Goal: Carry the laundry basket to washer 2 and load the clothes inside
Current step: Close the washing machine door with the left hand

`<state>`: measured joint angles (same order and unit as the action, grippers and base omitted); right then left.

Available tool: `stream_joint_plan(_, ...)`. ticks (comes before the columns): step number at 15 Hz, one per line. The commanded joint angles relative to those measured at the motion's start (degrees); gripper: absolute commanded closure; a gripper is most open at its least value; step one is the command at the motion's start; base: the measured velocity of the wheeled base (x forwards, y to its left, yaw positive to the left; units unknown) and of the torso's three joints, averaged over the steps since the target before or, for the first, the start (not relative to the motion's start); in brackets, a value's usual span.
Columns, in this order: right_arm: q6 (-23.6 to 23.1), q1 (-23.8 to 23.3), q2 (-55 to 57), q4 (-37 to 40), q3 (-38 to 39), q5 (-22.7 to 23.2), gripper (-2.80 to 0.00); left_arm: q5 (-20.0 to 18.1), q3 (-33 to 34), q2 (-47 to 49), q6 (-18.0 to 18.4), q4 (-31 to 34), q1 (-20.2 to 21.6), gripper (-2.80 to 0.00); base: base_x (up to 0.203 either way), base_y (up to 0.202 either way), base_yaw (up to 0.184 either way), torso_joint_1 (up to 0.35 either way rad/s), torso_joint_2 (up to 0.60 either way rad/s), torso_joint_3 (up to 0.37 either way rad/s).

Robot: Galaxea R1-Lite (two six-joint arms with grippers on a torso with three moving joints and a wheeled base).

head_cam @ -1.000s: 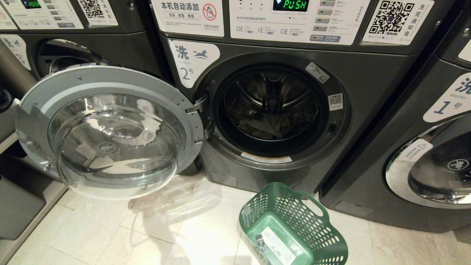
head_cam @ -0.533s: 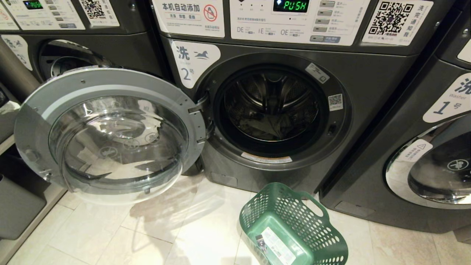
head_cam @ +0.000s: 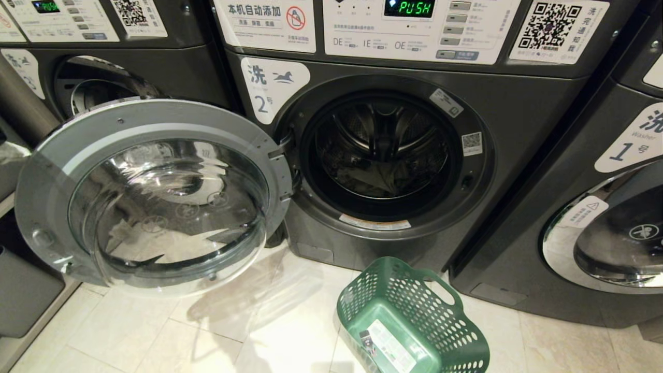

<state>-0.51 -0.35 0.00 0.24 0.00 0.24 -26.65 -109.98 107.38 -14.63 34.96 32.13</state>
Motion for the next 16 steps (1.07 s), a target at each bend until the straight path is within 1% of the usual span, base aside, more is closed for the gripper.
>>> stream_joint_plan(1, -0.02, 0.0, 0.09, 0.0, 0.0, 0.11, 0.0, 0.11, 0.22, -2.11, -0.05, 1.6, 0.12, 0.0, 0.0, 0.0, 0.0, 0.0, 0.0, 0.0)
stream_joint_plan(3, -0.02, 0.0, 0.01, 0.02, 0.0, 0.09, 0.0, 0.11, 2.68, -4.62, -0.02, 2.52, 0.12, 0.0, 0.0, 0.0, 0.0, 0.0, 0.0, 0.0)
stream_joint_plan(6, -0.02, -0.04, 0.04, -0.02, 0.0, 0.02, 0.0, 0.16, 9.2, -9.58, 0.12, 2.53, -0.25, 0.0, 0.0, 0.0, 0.0, 0.0, 0.0, 0.0)
stream_joint_plan(10, 0.0, 0.0, 0.09, 0.02, 0.0, 0.02, 0.0, 0.09, 15.87, -16.83, 0.12, 2.83, -1.18, 0.0, 0.0, 0.0, 0.0, 0.0, 0.0, 0.0)
stream_joint_plan(16, -0.01, 0.0, 0.05, 0.02, 0.0, 0.06, 0.0, 0.11, 30.47, -30.2, 0.13, 2.92, -4.54, 0.0, 0.0, 0.0, 0.0, 0.0, 0.0, 0.0)
